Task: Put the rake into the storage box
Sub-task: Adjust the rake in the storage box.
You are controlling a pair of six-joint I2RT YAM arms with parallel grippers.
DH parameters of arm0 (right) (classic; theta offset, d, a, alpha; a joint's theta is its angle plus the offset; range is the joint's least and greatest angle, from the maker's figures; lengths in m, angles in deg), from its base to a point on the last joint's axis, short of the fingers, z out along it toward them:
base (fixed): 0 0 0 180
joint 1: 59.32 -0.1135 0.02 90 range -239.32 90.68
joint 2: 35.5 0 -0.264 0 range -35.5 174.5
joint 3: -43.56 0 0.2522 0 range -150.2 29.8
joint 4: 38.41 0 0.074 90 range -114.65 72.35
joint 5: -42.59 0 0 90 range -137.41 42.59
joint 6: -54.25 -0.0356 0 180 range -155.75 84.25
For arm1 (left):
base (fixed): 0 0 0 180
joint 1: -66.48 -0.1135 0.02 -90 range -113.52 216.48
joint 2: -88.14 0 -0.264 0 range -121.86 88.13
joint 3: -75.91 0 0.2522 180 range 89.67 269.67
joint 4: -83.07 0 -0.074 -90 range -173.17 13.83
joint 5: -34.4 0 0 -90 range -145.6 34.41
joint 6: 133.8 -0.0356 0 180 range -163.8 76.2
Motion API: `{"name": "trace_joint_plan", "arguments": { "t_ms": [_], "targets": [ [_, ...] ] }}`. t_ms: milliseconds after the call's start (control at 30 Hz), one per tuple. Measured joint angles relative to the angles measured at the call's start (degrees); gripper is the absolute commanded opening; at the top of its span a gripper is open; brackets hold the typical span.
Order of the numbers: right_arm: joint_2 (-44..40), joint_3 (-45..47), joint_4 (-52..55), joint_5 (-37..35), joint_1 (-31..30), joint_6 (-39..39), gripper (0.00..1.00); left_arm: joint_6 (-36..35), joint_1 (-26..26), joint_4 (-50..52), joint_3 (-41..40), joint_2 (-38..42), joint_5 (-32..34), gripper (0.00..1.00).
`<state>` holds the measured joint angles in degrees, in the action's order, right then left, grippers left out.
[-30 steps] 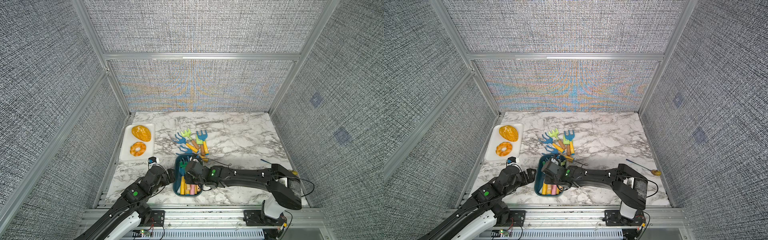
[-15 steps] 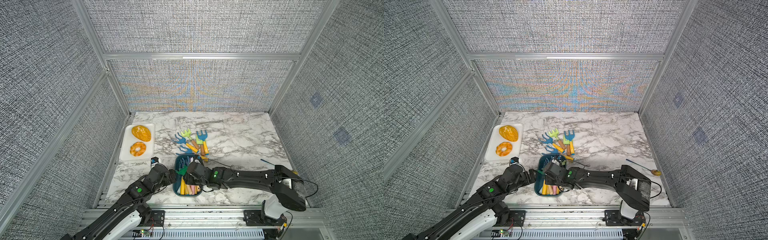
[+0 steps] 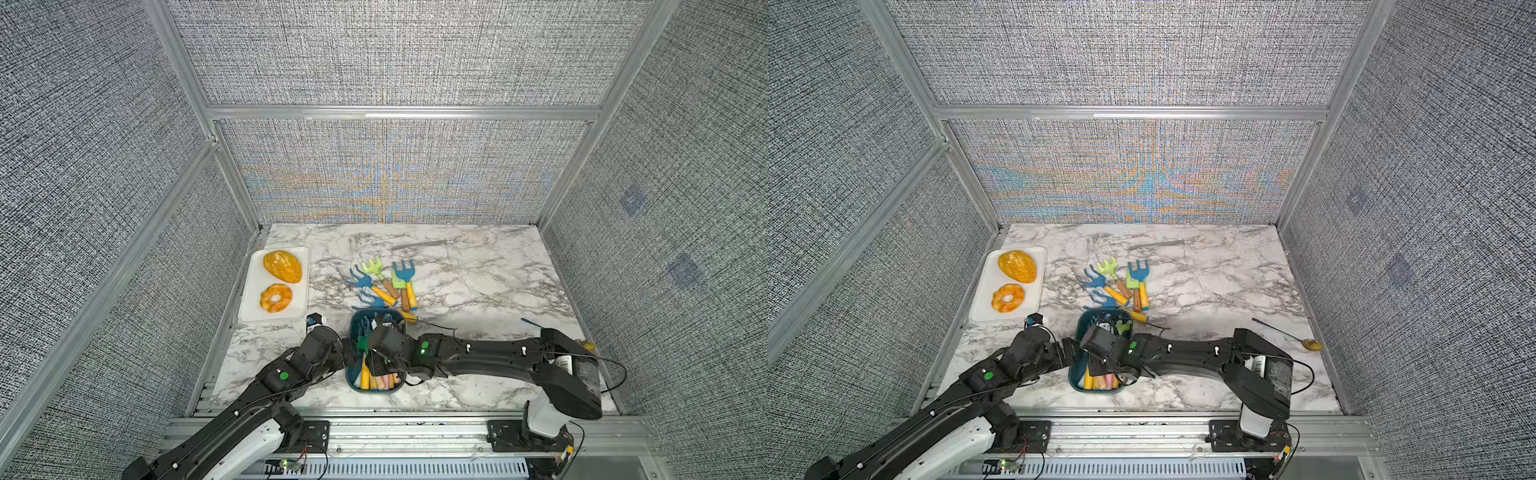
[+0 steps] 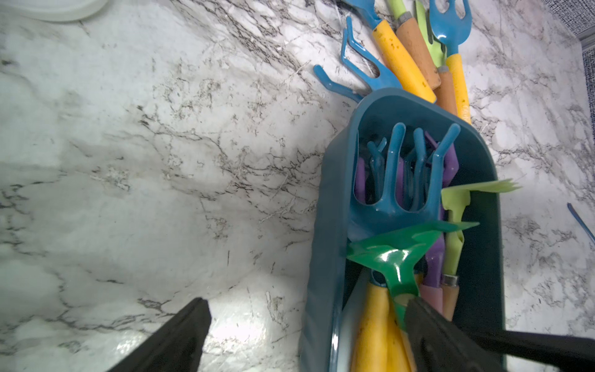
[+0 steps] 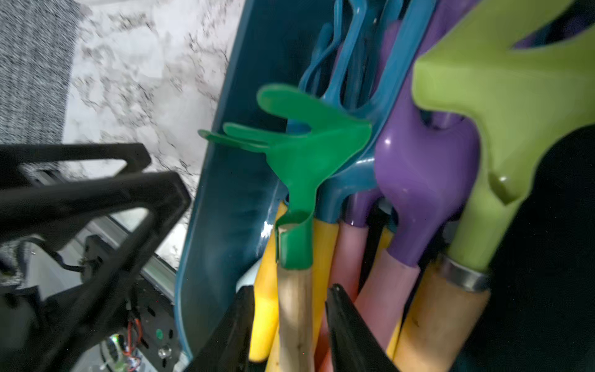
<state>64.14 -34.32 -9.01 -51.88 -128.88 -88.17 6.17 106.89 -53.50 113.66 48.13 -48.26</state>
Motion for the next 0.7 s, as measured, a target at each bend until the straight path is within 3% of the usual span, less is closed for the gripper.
{"name": "trace_joint_plan", "arguments": {
  "t_ms": [67,233,400,700],
  "targets": [
    [2.1,-1.5,1.5,0.3,-0.3,1.1,0.35,0.0,0.0,0.0,0.0,0.0,0.0,0.99],
    [3.9,-5.2,4.6,-1.0,-1.3,2.2,0.10,0.0,0.0,0.2,0.1,0.2,0.1,0.99],
    [0.1,-4.0,5.7,-3.4,-1.8,2.1,0.06,-0.1,0.0,0.4,0.3,0.7,0.2,0.99],
    [-9.0,7.3,2.5,-9.0,-2.1,-3.3,0.03,-0.5,0.0,0.5,0.3,1.4,0.9,0.99]
  ]
}}
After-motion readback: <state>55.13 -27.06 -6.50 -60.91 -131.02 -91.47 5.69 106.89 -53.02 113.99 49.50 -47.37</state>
